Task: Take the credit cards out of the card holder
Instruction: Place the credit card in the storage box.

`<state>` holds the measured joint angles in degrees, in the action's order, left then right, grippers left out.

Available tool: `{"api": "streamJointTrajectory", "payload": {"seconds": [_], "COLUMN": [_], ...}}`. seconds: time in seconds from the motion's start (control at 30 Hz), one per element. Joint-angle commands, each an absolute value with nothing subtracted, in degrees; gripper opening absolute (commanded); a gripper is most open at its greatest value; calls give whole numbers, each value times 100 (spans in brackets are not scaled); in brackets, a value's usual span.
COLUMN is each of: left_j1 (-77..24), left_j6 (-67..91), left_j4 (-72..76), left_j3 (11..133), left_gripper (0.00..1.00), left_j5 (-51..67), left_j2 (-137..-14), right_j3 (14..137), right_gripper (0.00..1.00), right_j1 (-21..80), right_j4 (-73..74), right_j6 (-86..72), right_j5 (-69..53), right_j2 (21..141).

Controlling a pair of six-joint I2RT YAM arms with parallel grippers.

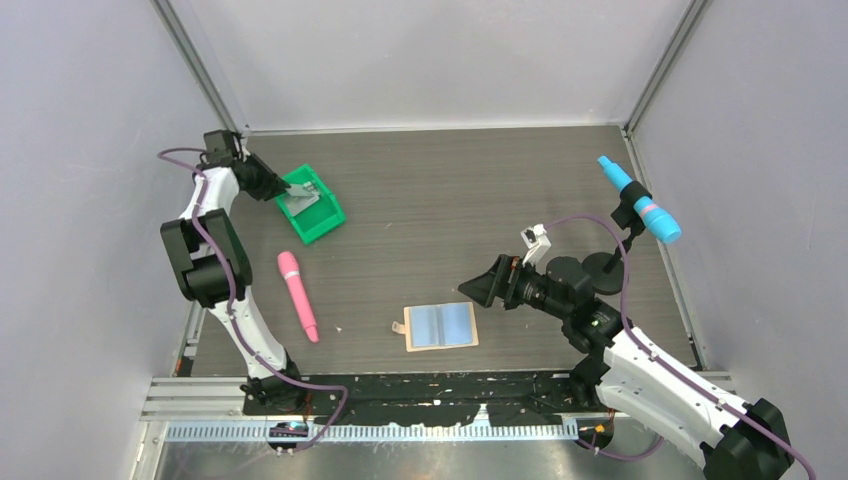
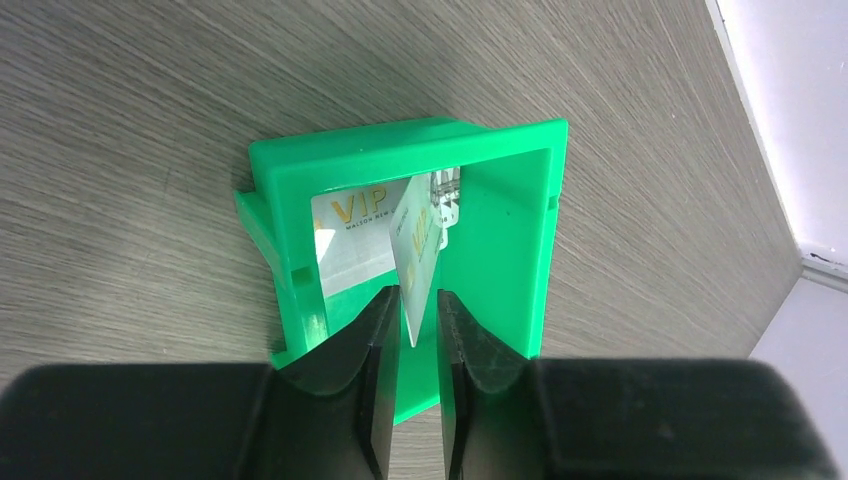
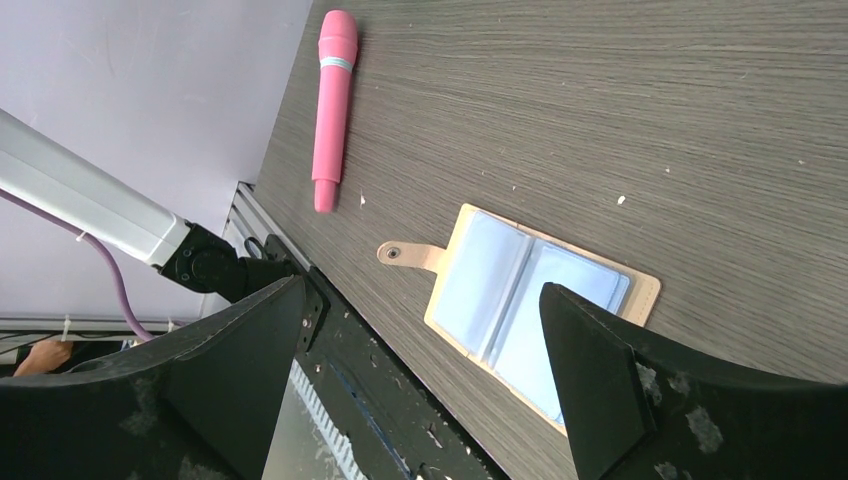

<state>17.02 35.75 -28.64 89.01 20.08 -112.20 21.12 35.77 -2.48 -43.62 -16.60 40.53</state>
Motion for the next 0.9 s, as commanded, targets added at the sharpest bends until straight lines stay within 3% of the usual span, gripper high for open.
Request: {"api": "streamJointTrajectory", "payload": {"seconds": [0.0,0.37,0.87], "left_j1": [1731,1727,1369], "left_j6": [3584,3812,3557], "left_j4": [-2874,-2877,-4191], "left_j3": [9158,9161,9170], "left_gripper": [23,28,35], "left_j5": [1988,2115,1602], "left_j2": [-11186,-10961,-9837], "right_j3": [2348,2693,2901], "right_gripper": [95,95,97], "right_j1": [3542,3516,3510], "right_j4": [-411,473,905], "right_j6": [-4292,-4135,-3988], "right_j5": [-1661,-1228,-1319], "right_j2": [3985,4013,3950]}}
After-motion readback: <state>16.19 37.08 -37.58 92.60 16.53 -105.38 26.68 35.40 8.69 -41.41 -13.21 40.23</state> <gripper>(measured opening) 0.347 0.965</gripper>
